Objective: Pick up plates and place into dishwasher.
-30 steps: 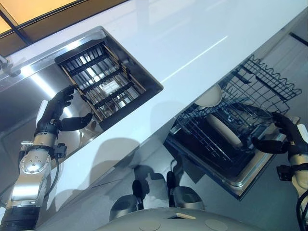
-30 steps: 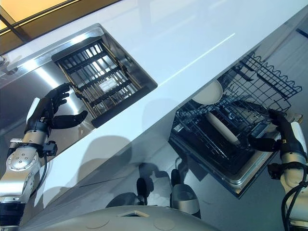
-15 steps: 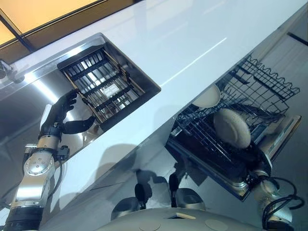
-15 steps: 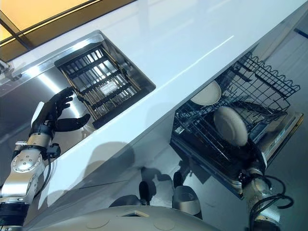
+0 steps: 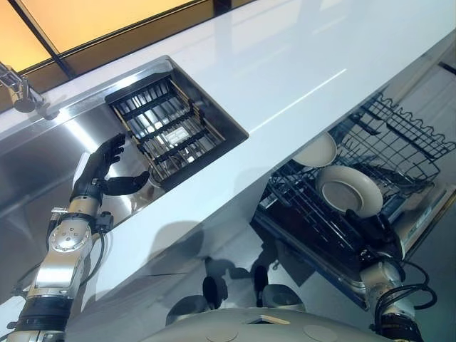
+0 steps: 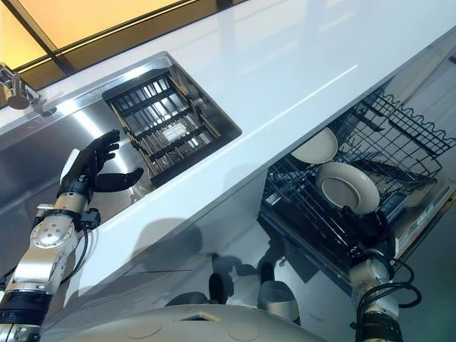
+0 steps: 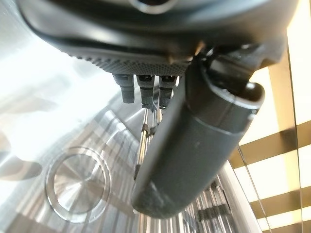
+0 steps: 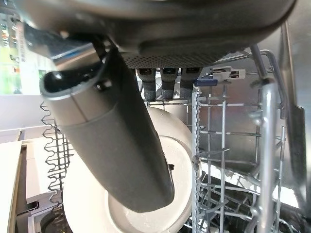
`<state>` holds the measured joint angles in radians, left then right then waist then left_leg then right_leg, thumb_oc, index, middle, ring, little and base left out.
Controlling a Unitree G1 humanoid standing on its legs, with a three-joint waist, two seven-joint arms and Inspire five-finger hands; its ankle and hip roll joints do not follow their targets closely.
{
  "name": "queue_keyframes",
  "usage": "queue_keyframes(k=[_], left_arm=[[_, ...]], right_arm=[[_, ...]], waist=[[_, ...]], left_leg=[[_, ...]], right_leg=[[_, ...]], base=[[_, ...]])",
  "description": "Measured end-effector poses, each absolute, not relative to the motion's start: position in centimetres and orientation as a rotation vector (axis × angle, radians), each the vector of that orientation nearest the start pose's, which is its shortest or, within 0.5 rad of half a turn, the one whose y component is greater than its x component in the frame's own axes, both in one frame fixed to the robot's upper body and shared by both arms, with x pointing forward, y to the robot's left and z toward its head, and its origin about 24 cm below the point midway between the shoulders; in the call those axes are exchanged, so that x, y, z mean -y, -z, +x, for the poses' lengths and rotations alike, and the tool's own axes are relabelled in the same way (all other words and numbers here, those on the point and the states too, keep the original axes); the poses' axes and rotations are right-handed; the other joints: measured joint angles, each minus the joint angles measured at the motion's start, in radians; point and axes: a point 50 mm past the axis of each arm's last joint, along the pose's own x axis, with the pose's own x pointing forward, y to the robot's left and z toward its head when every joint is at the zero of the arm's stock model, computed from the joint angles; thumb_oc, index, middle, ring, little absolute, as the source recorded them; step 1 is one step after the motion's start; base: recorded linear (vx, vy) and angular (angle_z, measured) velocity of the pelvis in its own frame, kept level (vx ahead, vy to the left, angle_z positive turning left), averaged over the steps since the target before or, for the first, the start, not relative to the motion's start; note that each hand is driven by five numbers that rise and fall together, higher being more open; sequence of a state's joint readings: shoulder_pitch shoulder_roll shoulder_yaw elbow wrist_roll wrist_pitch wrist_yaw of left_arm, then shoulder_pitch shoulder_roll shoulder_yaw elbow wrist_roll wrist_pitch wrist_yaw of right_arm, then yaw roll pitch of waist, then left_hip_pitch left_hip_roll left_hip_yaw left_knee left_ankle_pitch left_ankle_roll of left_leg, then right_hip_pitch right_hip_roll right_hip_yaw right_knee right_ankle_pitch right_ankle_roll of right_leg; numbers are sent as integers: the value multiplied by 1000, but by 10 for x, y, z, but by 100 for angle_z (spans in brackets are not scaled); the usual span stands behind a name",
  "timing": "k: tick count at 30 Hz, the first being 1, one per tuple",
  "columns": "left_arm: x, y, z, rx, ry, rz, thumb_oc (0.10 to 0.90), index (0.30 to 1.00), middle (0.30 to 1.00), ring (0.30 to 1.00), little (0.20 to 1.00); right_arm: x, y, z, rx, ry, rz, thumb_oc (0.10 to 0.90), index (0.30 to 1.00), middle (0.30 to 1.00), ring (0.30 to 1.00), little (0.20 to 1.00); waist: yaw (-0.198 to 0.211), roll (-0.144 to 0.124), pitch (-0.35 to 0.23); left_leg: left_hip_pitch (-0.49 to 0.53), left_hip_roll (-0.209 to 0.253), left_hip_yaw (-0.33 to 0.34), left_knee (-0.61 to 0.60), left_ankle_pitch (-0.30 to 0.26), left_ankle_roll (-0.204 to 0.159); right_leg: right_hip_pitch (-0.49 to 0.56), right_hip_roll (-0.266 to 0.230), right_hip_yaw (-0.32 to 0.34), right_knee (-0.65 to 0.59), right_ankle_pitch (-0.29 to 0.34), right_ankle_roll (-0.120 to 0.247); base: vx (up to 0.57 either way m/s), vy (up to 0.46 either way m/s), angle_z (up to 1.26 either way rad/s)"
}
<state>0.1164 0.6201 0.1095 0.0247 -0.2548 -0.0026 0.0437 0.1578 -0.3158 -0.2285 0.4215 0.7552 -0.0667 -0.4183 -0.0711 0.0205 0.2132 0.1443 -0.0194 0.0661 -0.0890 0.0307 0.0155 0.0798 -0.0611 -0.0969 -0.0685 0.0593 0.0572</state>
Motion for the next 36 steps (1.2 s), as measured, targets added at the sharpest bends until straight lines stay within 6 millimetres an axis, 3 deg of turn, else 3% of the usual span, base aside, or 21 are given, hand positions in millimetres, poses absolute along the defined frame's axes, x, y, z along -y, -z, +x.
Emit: queue_keyframes(k=[10, 19, 25, 28, 36], left_arm=[[-294, -67, 228, -81, -172, 370, 800, 900, 900, 900, 900], [-292, -65, 227, -80, -181, 349, 800, 900, 900, 900, 900], [-291, -64, 227, -80, -181, 342, 800, 900, 900, 900, 900], [-292, -64, 227, -79, -185, 342, 800, 900, 900, 900, 900], [-294, -67, 226, -71, -192, 342, 800, 900, 900, 900, 900]], right_arm=[[309, 43, 162, -369, 879, 210, 800, 900, 900, 900, 900], [301, 1, 179, -213, 628, -131, 800, 900, 900, 900, 900], [315, -45, 186, -38, 671, -493, 800, 900, 900, 900, 900], [327, -60, 183, 10, 737, -537, 800, 900, 900, 900, 900], [345, -57, 166, -92, 821, -669, 800, 900, 900, 900, 900]], waist=[[0, 15, 7], [-3, 23, 12], [-3, 23, 15], [-4, 20, 16], [-15, 11, 22]], left_leg=[[-3, 0, -6, 0, 0, 0], [-4, 0, -4, 0, 0, 0], [-8, 0, 6, 0, -1, 0], [-7, 1, 8, 0, -1, -1], [-5, 1, 15, -1, -3, 1]], right_leg=[[0, 0, -2, -3, 0, 0], [0, 1, 0, -9, 0, 0], [-4, 2, 3, -11, 0, 0], [-4, 3, 4, -11, 0, 0], [-5, 3, 10, -10, -3, 4]], base=[[-1, -1, 0], [0, 0, 0], [0, 0, 0], [0, 0, 0], [0, 0, 0]])
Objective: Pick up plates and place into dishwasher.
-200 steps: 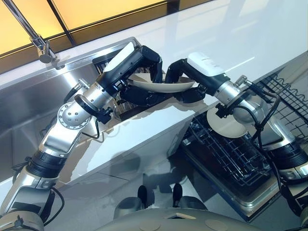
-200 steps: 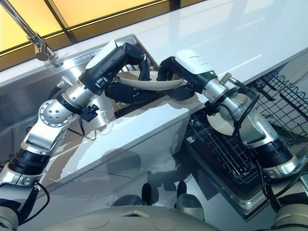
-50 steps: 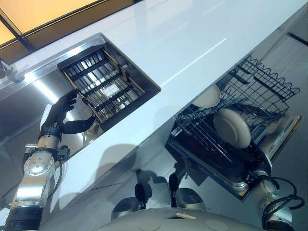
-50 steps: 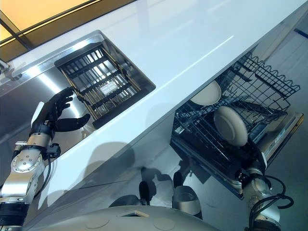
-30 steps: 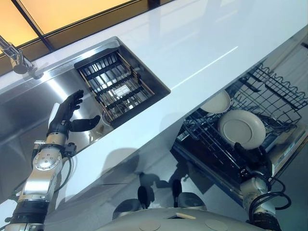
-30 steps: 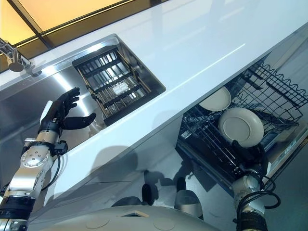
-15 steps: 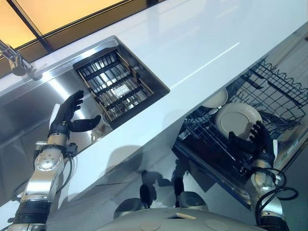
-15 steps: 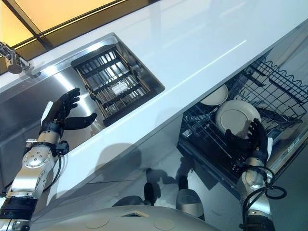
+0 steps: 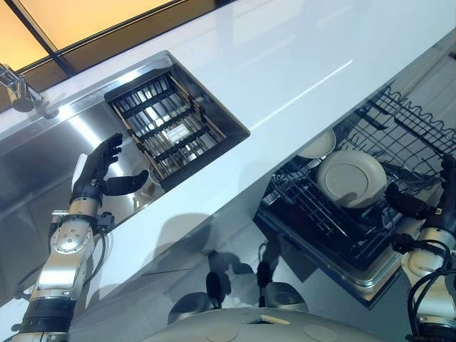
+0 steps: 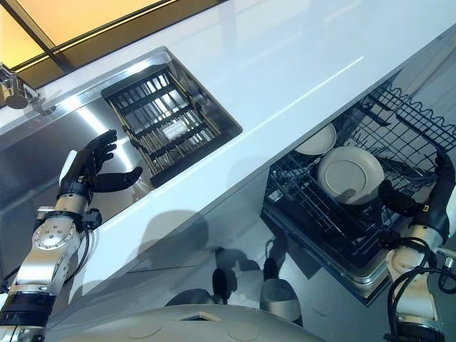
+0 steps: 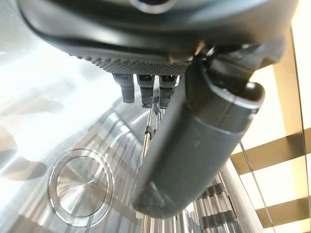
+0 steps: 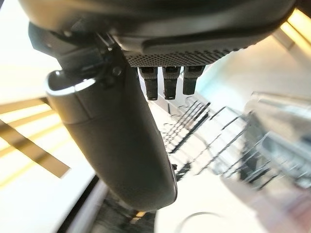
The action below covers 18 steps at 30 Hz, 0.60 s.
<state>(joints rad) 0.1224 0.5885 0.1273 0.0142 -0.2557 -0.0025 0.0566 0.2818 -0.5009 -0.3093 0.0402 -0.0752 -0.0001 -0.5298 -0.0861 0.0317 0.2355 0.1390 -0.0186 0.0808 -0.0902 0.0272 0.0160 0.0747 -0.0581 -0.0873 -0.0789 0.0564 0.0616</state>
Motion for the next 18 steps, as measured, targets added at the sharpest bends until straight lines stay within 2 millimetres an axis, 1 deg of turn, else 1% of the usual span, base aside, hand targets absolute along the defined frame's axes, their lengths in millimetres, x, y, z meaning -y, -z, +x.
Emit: queue_keyframes(k=[2, 4, 6, 7, 9, 12, 16, 18], left_arm=[[-293, -67, 226, -70, -190, 341, 800, 900, 900, 900, 900], [-293, -67, 225, -68, -189, 341, 800, 900, 900, 900, 900], [-293, -69, 225, -63, -189, 341, 800, 900, 900, 900, 900], [-293, -69, 225, -63, -190, 340, 800, 900, 900, 900, 900], [-294, -69, 225, -61, -192, 340, 800, 900, 900, 900, 900], [-294, -69, 225, -60, -191, 340, 800, 900, 900, 900, 900], [-293, -70, 227, -57, -190, 340, 800, 900, 900, 900, 900], [-292, -70, 227, -56, -185, 342, 800, 900, 900, 900, 900]], right_arm=[[348, -53, 162, -133, 850, -678, 800, 900, 900, 900, 900], [353, -44, 157, -189, 869, -627, 800, 900, 900, 900, 900], [356, -30, 151, -258, 892, -513, 800, 900, 900, 900, 900], [356, -27, 149, -272, 897, -486, 800, 900, 900, 900, 900], [354, -4, 144, -353, 920, -310, 800, 900, 900, 900, 900], [348, 21, 136, -442, 947, -132, 800, 900, 900, 900, 900], [342, 46, 130, -527, 1000, 27, 800, 900, 900, 900, 900], [340, 50, 130, -542, 1009, 69, 800, 900, 900, 900, 900]], waist=[[-1, -1, 1], [-1, -2, 1], [0, -4, 3], [0, -4, 3], [0, -6, 4], [1, -7, 5], [3, -7, 5], [4, -7, 5]], left_leg=[[0, 0, 1, -1, -1, 1], [0, 0, 2, -1, -1, 1], [0, 0, 2, -1, -1, 1], [0, 0, 2, -1, -1, 1], [1, 0, 2, 0, -1, 1], [1, 0, 3, -1, -1, 1], [0, 0, 1, -2, -1, 1], [0, 0, 0, -1, -1, 1]], right_leg=[[-1, 0, 1, 1, 0, 0], [-1, -1, 2, 1, 0, 1], [-2, 0, 2, 1, 0, 0], [-2, 0, 2, 1, 0, 0], [-1, 0, 2, 1, 0, 0], [-1, -1, 1, 1, 0, 1], [0, -1, -1, 1, 0, 1], [1, -1, -2, 1, 0, 0]], base=[[0, 0, 0], [0, 0, 0], [0, 0, 0], [0, 0, 0], [0, 0, 0], [0, 0, 0], [0, 0, 0], [0, 0, 0]])
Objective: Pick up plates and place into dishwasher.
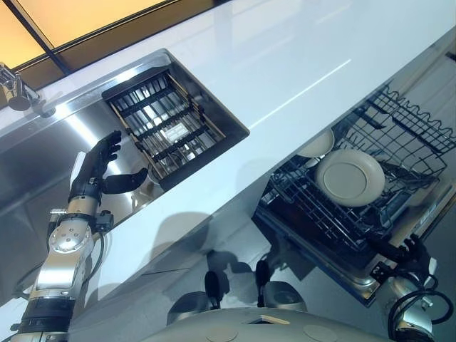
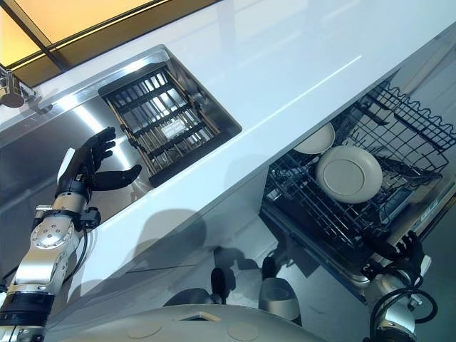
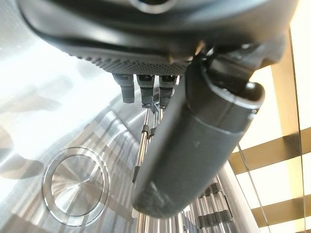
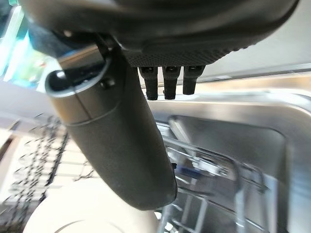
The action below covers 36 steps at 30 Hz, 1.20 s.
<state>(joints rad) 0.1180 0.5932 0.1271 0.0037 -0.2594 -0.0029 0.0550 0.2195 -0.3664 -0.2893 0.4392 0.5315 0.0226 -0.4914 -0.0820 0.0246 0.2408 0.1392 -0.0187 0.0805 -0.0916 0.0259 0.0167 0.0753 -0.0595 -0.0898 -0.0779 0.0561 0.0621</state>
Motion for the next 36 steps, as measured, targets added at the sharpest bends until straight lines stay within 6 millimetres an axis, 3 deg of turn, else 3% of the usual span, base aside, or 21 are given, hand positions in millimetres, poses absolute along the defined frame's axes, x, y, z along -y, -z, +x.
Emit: queue_keyframes(k=[13, 18, 24, 28, 31, 36], left_arm=[[-293, -75, 231, -44, -175, 353, 800, 900, 900, 900, 900], [-294, -75, 232, -48, -176, 356, 800, 900, 900, 900, 900], [-291, -76, 238, -37, -163, 360, 800, 900, 900, 900, 900], [-286, -77, 246, -28, -148, 359, 800, 900, 900, 900, 900], [-279, -78, 255, -22, -134, 357, 800, 900, 900, 900, 900], [-260, -83, 271, 9, -76, 356, 800, 900, 900, 900, 900]], right_arm=[[326, 63, 138, -521, 815, 408, 800, 900, 900, 900, 900], [326, 64, 133, -493, 686, 466, 800, 900, 900, 900, 900], [324, 57, 144, -500, 551, 414, 800, 900, 900, 900, 900], [318, 49, 163, -514, 446, 342, 800, 900, 900, 900, 900], [308, 37, 196, -498, 352, 264, 800, 900, 900, 900, 900], [282, 7, 255, -471, 242, 169, 800, 900, 900, 900, 900]], waist=[[9, -5, 3], [6, -7, 4], [12, -6, 5], [31, -4, 6], [39, -4, 6], [85, -3, 6]], left_leg=[[-4, 0, -14, 2, 1, 0], [-5, 0, -20, -1, 1, 0], [-3, 0, -41, -1, 4, -3], [-1, 0, -48, 0, 8, -5], [4, 0, -61, -1, 12, -5], [5, 0, -86, 2, 23, -12]], right_leg=[[3, 0, -9, -1, 3, -5], [5, 0, -11, -1, 1, -1], [18, 0, -30, -9, 4, -5], [25, 1, -38, -9, 5, -6], [36, 0, -52, -10, 5, -6], [43, 3, -73, -11, 6, -8]], base=[[-2, -3, 1], [0, 0, 0], [10, 9, 9], [48, 20, 6], [66, 26, 12], [99, 23, 13]])
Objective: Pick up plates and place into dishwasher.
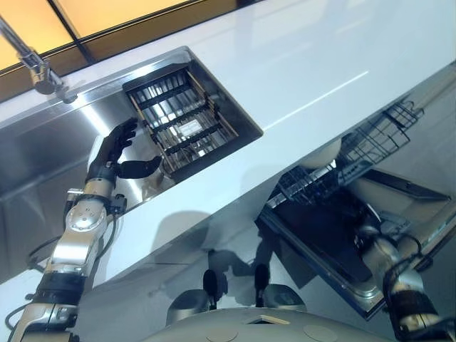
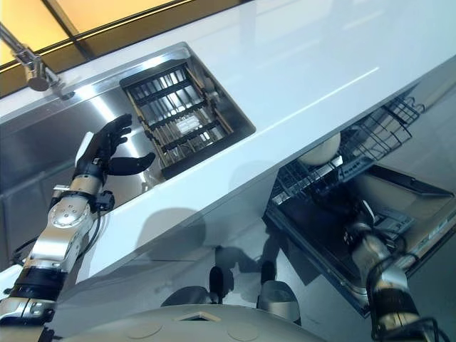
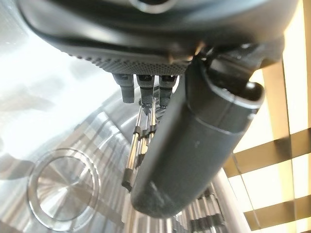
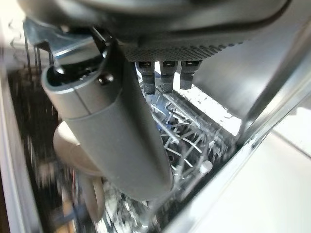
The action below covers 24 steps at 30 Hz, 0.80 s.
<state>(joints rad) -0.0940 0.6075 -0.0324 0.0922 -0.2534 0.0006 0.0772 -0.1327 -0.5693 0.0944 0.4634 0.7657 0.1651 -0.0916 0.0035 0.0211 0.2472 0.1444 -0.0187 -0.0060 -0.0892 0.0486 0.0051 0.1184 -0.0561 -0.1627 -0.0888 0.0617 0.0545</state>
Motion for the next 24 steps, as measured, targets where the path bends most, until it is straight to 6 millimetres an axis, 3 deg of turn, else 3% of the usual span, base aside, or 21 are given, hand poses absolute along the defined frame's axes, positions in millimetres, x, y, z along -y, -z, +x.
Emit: queue_keyframes(k=[3, 4, 6, 14, 19, 24], left_arm=[[-253, -86, 278, 24, -76, 344, 800, 900, 900, 900, 900], [-250, -87, 281, 30, -66, 343, 800, 900, 900, 900, 900], [-246, -90, 284, 42, -60, 337, 800, 900, 900, 900, 900], [-247, -93, 286, 47, -68, 336, 800, 900, 900, 900, 900], [-248, -92, 285, 43, -68, 335, 800, 900, 900, 900, 900], [-257, -94, 276, 48, -70, 343, 800, 900, 900, 900, 900]], right_arm=[[256, -14, 291, -444, 176, 112, 800, 900, 900, 900, 900], [260, -11, 295, -474, 228, 98, 800, 900, 900, 900, 900], [273, -6, 293, -516, 282, 70, 800, 900, 900, 900, 900], [274, -3, 292, -547, 352, -81, 800, 900, 900, 900, 900], [280, -8, 291, -524, 382, -80, 800, 900, 900, 900, 900], [296, -20, 272, -432, 394, -102, 800, 900, 900, 900, 900]], waist=[[30, 1, 1], [42, 0, 1], [66, 2, 2], [92, 4, 3], [86, 13, 14], [69, 13, 45]], left_leg=[[-1, 1, -30, 0, 3, -3], [0, 1, -34, 0, 3, -3], [-9, -4, -50, 0, 7, -1], [-15, -7, -74, 1, 12, -1], [-14, -13, -68, 1, 13, 1], [-5, -17, -43, 0, 8, 10]], right_leg=[[11, 0, -28, -1, -2, -3], [13, 0, -40, -1, -2, -3], [12, -4, -50, -1, -2, -3], [13, -6, -72, 0, -3, -4], [13, -12, -69, 0, -3, -4], [13, -18, -39, 0, -3, -4]], base=[[55, 47, 18], [24, 45, 14], [16, 44, 20], [-11, 22, 10], [-17, 6, 0], [-28, -7, -10]])
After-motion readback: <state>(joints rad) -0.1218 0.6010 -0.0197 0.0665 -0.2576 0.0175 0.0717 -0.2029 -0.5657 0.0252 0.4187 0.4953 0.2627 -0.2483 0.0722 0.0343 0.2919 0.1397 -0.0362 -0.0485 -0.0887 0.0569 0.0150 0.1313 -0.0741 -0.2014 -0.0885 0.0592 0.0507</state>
